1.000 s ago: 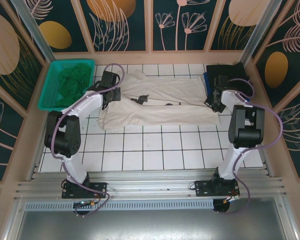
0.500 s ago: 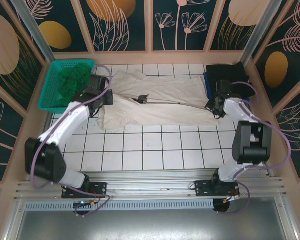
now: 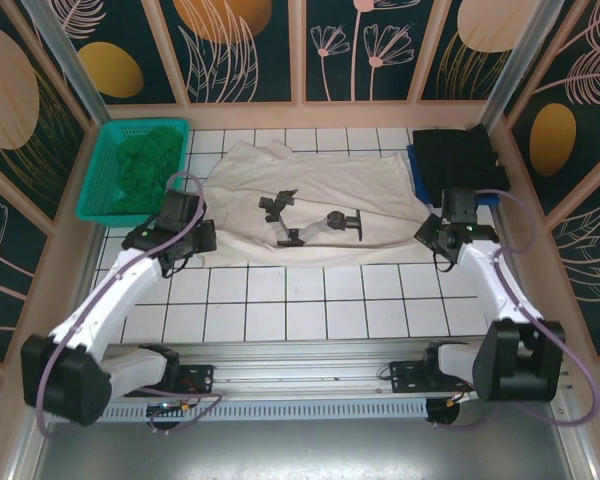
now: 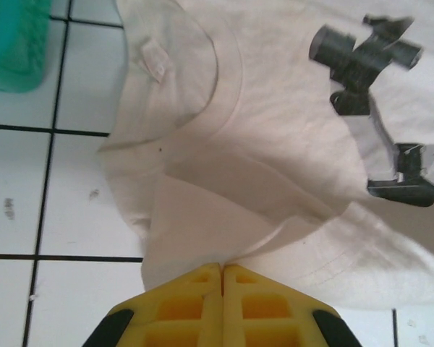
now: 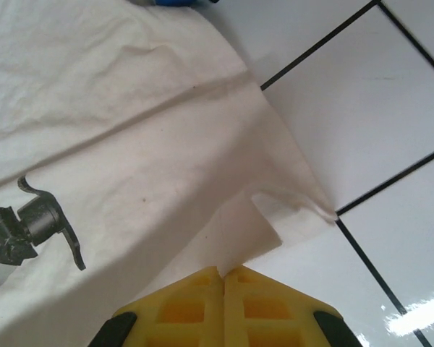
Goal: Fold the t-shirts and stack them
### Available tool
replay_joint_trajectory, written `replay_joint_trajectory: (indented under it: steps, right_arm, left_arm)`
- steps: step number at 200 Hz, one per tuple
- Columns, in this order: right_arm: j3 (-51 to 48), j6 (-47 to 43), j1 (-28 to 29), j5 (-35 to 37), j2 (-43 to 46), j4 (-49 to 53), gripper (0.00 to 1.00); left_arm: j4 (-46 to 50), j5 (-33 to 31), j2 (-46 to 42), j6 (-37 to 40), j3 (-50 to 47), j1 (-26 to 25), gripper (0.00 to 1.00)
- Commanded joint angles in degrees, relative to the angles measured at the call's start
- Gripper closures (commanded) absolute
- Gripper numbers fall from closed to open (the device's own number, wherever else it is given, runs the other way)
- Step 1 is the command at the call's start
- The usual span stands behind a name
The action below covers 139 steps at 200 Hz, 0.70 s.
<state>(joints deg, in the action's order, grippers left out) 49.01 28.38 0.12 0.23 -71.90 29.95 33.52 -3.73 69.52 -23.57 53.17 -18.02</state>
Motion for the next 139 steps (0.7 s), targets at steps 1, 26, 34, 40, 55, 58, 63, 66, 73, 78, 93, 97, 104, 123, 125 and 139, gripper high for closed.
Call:
replay_joint_trajectory:
  steps: [1, 26, 34, 40, 55, 58, 63, 66, 73, 78, 93, 97, 104, 123, 125, 139]
  right_arm:
    - [5.0, -2.4, 0.2, 0.4, -9.1, -5.0, 1.00]
    - [11.9, -4.2, 0.2, 2.1, -18.9, -5.7, 1.00]
    - [13.3, -4.4, 0.2, 2.3, -20.8, -5.7, 1.00]
    - [14.3, -4.5, 0.2, 2.6, -22.1, -5.7, 1.00]
    - [16.0, -4.7, 0.2, 2.8, -24.6, -5.8, 1.00]
    - [16.3, -4.7, 0.2, 3.0, -24.9, -5.7, 1.00]
    - [16.6, -4.7, 0.2, 3.2, -25.5, -5.7, 1.00]
    - [16.6, -4.7, 0.2, 3.3, -25.6, -5.7, 1.00]
    - [16.6, -4.9, 0.1, 3.4, -26.0, -6.1, 1.00]
    - [16.6, -4.9, 0.1, 3.7, -26.2, -6.2, 1.00]
    - [16.8, -5.3, 0.0, 4.4, -27.0, -6.7, 1.00]
    - [17.0, -5.3, 0.0, 4.5, -27.2, -6.6, 1.00]
    - [17.4, -5.4, 0.0, 4.8, -27.5, -6.4, 1.00]
    - [17.4, -5.7, -0.1, 5.1, -27.6, -7.3, 1.00]
    - [17.5, -5.7, -0.1, 5.0, -27.8, -7.4, 1.00]
    - [17.8, -5.7, -0.3, 5.5, -28.6, -7.1, 1.00]
  left_arm:
    - [-4.2, 0.4, 8.0, 1.8, 4.8, -0.2, 1.00]
    - [-5.1, -2.3, 16.1, 3.6, 10.8, -0.2, 1.00]
    - [-5.0, -2.8, 18.7, 4.3, 12.6, -0.2, 1.00]
    - [-4.7, -3.2, 20.6, 4.7, 14.0, -0.2, 1.00]
    - [-4.5, -4.9, 24.3, 5.2, 16.6, -0.2, 1.00]
    - [-4.5, -5.1, 24.9, 5.3, 17.1, -0.2, 1.00]
    - [-4.6, -5.3, 25.7, 5.5, 17.8, -0.2, 1.00]
    - [-4.7, -5.5, 26.2, 5.6, 18.1, -0.2, 1.00]
    - [-4.8, -5.8, 26.9, 5.8, 18.9, -0.2, 1.00]
    - [-4.9, -6.4, 27.2, 5.9, 19.4, -0.2, 1.00]
    - [-5.5, -7.6, 28.0, 6.1, 20.9, -0.1, 1.00]
    - [-5.5, -7.8, 28.1, 6.1, 21.3, -0.1, 1.00]
    - [-5.4, -8.3, 28.3, 5.9, 22.0, -0.1, 1.00]
    - [-6.4, -7.9, 28.3, 6.4, 22.8, -0.1, 1.00]
    - [-6.4, -7.9, 29.1, 6.4, 22.9, -0.1, 1.00]
    - [-5.7, -8.8, 31.4, 6.8, 24.2, -0.1, 1.00]
